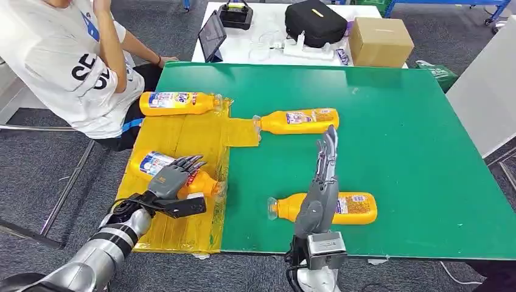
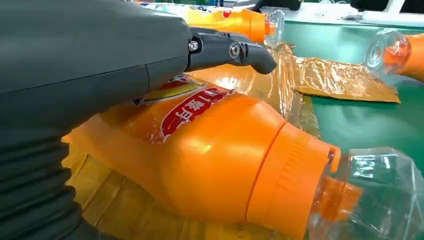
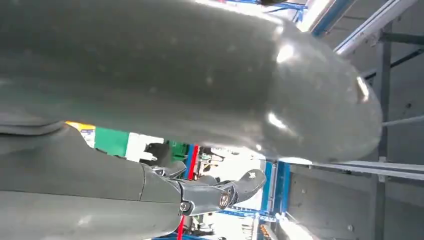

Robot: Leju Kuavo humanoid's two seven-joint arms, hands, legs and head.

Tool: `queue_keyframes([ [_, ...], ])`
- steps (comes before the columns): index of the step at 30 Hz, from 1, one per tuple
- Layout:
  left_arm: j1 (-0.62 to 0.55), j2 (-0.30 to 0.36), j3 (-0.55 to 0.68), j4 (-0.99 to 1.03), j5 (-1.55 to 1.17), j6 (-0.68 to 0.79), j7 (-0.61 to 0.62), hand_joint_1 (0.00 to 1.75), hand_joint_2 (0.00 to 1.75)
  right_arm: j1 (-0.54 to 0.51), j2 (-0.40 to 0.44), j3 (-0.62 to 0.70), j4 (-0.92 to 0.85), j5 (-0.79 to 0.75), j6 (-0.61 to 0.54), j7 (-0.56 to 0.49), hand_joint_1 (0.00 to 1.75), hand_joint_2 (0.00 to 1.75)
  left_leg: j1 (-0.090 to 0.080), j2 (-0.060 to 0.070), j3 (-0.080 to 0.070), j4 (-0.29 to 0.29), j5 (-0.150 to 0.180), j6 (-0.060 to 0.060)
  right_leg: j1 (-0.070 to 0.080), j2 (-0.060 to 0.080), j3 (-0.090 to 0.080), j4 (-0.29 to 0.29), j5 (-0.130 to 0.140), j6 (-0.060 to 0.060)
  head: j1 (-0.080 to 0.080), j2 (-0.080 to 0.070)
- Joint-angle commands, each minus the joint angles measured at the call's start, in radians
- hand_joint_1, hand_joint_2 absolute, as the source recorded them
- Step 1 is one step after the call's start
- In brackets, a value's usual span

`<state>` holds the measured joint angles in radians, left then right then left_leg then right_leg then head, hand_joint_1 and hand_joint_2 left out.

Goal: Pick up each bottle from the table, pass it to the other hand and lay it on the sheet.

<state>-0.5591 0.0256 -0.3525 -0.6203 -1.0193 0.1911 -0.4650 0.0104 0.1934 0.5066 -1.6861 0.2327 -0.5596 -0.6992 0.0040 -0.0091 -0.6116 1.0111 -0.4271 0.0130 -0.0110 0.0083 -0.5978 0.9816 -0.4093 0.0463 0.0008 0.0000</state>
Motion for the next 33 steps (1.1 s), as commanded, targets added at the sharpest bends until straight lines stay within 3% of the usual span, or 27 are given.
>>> queue_keyframes([
  [1, 0.016, 0.01, 0.011, 0.028, 0.023, -0.053, -0.006, 0.0, 0.0, -0.033, 0.0, -0.039, 0.084, 0.001, 0.011, 0.001, 0.0, 0.0, 0.0, 0.002, 0.003, -0.001, -0.001, 0.0, 0.0, 0.001, 0.003, -0.001, 0.0, -0.001, 0.0, 0.0],
  [13, 0.106, 0.037, 0.059, -0.078, 0.336, -0.302, -0.099, 0.0, 0.0, -0.05, 0.026, -0.074, 0.175, 0.011, 0.063, 0.001, 0.0, 0.0, 0.0, 0.003, 0.008, -0.002, -0.001, -0.001, 0.0, 0.002, 0.007, -0.002, 0.0, -0.001, 0.0, 0.0],
  [16, 0.196, -0.01, 0.194, -0.229, 0.591, -0.424, -0.156, 0.0, 0.0, -0.052, 0.034, -0.08, 0.213, 0.03, 0.077, 0.001, 0.0, 0.0, 0.0, 0.006, 0.01, -0.003, -0.001, -0.001, 0.0, 0.004, 0.009, -0.003, 0.001, -0.001, 0.0, 0.0],
  [17, 0.242, -0.071, 0.3, -0.323, 0.75, -0.463, -0.154, 0.0, 0.0, -0.05, 0.032, -0.071, 0.233, 0.05, 0.093, 0.014, 0.0, 0.0, 0.0, 0.005, 0.01, -0.003, -0.001, -0.001, 0.0, 0.004, 0.009, -0.003, 0.001, -0.001, 0.0, 0.0],
  [19, 0.287, -0.132, 0.38, -0.441, 0.9, -0.479, -0.094, 0.0, 0.0, -0.04, 0.032, -0.061, 0.265, 0.092, 0.103, 0.032, 0.0, 0.0, 0.0, 0.002, 0.009, -0.002, -0.001, -0.001, 0.001, 0.001, 0.009, -0.003, 0.0, -0.001, 0.0, 0.0],
  [22, 0.286, -0.195, 0.468, -0.514, 1.01, -0.361, -0.066, 0.0, 0.0, -0.033, 0.03, -0.044, 0.304, 0.144, 0.107, 0.058, 0.0, 0.0, 0.001, 0.0, 0.006, 0.0, -0.001, 0.0, 0.002, -0.002, 0.006, -0.002, -0.001, -0.001, 0.0, 0.0],
  [25, 0.263, -0.247, 0.497, -0.579, 0.93, -0.033, -0.187, 0.0, 0.0, -0.037, 0.007, -0.022, 0.326, 0.247, 0.09, 0.111, 0.0, 0.0, 0.002, 0.0, 0.004, 0.001, -0.002, 0.0, 0.002, -0.002, 0.004, -0.001, -0.002, -0.001, 0.0, 0.0],
  [27, 0.265, -0.252, 0.488, -0.613, 0.927, 0.003, -0.194, 0.0, 0.0, -0.04, -0.002, -0.022, 0.325, 0.265, 0.092, 0.125, 0.0, 0.0, 0.001, 0.0, 0.001, 0.0, 0.0, -0.001, 0.001, -0.001, 0.001, -0.001, 0.0, -0.001, 0.0, 0.0],
  [28, 0.274, -0.25, 0.477, -0.637, 0.902, 0.041, -0.204, 0.0, 0.0, -0.045, -0.012, -0.02, 0.329, 0.287, 0.097, 0.14, 0.0, 1.75, 0.001, 0.001, 0.002, 0.001, -0.001, -0.001, 0.002, -0.002, 0.002, -0.001, -0.001, -0.001, 0.0, 0.0],
  [29, 0.29, -0.242, 0.448, -0.668, 0.828, 0.121, -0.233, 0.0, 0.0, -0.053, -0.034, -0.017, 0.326, 0.338, 0.095, 0.176, 0.0, 1.75, 0.001, 0.002, 0.002, 0.0, -0.001, -0.001, 0.002, -0.001, 0.002, -0.001, -0.001, -0.001, 0.0, 0.0],
  [30, 0.316, -0.228, 0.402, -0.724, 0.745, 0.198, -0.233, 0.0, 1.75, -0.061, -0.064, -0.022, 0.321, 0.412, 0.095, 0.247, 0.0, 1.75, 0.0, 0.001, 0.001, -0.001, 0.0, -0.001, 0.001, -0.001, 0.001, -0.001, 0.0, -0.001, 0.0, 0.0],
  [31, 0.348, -0.22, 0.357, -0.771, 0.664, 0.295, -0.233, 0.0, 1.75, -0.064, -0.103, -0.034, 0.294, 0.461, 0.11, 0.306, 0.0, 1.75, 0.001, -0.001, 0.001, -0.001, 0.0, 0.0, 0.001, -0.003, 0.001, -0.001, -0.001, -0.001, 0.0, 0.0],
  [33, 0.421, -0.232, 0.315, -0.839, 0.629, 0.315, -0.232, 0.0, 1.75, -0.052, -0.185, -0.087, 0.216, 0.522, 0.184, 0.412, 0.0, 1.75, 0.001, 0.0, 0.003, 0.0, -0.001, 0.0, 0.001, -0.002, 0.003, -0.003, -0.001, 0.0, 0.0, 0.0],
])
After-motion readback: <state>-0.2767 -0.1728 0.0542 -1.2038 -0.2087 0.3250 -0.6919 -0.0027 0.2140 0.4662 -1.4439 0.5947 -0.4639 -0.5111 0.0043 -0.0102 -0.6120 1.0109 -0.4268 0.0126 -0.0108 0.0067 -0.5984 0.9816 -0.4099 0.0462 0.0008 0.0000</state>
